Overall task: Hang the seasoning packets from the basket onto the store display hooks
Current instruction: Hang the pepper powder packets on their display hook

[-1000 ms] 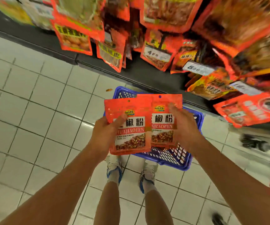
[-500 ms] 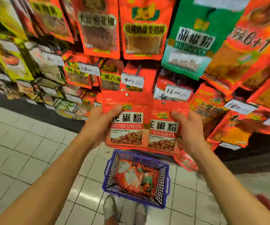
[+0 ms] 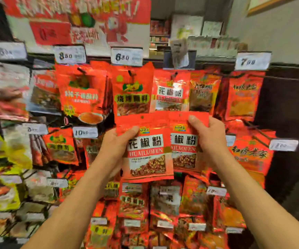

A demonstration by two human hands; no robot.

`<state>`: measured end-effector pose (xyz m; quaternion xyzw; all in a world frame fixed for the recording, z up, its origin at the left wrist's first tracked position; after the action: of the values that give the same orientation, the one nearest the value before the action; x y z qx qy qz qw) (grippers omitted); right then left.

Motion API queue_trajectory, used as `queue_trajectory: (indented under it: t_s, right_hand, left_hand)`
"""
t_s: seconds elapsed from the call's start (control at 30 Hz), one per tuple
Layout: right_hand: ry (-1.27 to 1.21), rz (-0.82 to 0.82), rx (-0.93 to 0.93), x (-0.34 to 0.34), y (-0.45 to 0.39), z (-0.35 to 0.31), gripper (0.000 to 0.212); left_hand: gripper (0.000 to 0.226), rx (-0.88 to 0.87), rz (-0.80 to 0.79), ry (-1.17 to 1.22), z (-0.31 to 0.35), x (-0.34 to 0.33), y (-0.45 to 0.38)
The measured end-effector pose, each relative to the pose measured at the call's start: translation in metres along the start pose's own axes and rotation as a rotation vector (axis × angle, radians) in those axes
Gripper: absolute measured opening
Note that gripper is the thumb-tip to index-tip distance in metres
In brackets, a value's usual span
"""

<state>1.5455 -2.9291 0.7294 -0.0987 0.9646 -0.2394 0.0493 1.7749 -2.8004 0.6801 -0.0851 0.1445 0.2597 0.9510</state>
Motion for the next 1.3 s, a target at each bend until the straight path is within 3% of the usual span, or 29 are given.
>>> queue_trajectory:
  t_s: [0.13, 0.27, 0.43, 0.8, 1.07, 1.3]
  right_hand:
    - [-0.010, 0.040, 0.014, -0.007, -0.025, -0.026, 0.010]
    - [0.063, 0.091, 0.051, -0.012, -0.058, -0.047, 0.025]
    - [0.192, 0.092, 0.087, -0.029, -0.087, -0.070, 0.034]
    - [0.217, 0.207, 0.055, -0.032, -0.106, -0.067, 0.034]
    - [0.322, 0.177, 0.138, -0.037, -0.113, -0.075, 0.031]
    - [0.354, 0.184, 0.195, -0.034, -0.116, -0.076, 0.039]
  left_hand:
    - [0.022, -0.020, -0.024, 0.000, 0.022, -0.019, -0.018]
    - [0.010, -0.126, -0.017, -0.120, 0.053, -0.031, -0.032]
    - [0.012, -0.256, 0.001, -0.257, 0.089, -0.050, -0.037]
    - [0.015, -0.251, 0.007, -0.280, 0.096, -0.057, -0.048]
    - [0.013, -0.223, 0.011, -0.226, 0.095, -0.062, -0.066]
    - [0.008, -0.208, -0.028, -0.168, 0.087, -0.063, -0.077]
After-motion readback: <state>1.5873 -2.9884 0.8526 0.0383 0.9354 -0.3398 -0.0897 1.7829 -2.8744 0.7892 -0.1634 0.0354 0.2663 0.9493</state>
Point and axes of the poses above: each hand's wrist, its own y-axis away from the middle knuckle, its own x-axis out of the back of the hand, z = x × y, the point moved 9 cm from there along -y, towards the middle knuckle, and after that the axes turned 3 degrees about x, right-handed, at the moved point
